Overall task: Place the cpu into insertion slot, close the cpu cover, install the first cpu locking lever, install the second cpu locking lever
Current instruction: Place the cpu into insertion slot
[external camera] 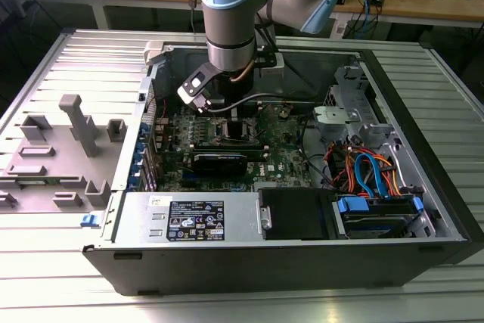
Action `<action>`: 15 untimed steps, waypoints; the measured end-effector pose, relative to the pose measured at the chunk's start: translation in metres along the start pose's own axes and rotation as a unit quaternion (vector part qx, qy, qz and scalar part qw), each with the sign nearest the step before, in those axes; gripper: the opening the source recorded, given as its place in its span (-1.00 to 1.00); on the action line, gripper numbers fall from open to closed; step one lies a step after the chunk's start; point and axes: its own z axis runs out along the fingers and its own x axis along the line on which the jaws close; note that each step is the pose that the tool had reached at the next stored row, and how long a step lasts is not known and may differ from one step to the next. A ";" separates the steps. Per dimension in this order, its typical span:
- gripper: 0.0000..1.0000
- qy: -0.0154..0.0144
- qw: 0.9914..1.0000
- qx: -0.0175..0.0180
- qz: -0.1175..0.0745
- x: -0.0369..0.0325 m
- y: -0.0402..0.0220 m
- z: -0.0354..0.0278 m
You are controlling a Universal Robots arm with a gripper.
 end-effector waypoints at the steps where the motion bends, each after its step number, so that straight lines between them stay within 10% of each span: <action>1: 0.08 0.000 1.000 0.000 0.000 0.0000 0.0000 0.0000; 15: 0.08 -0.001 1.000 0.000 0.004 0.0022 -0.0001 0.0017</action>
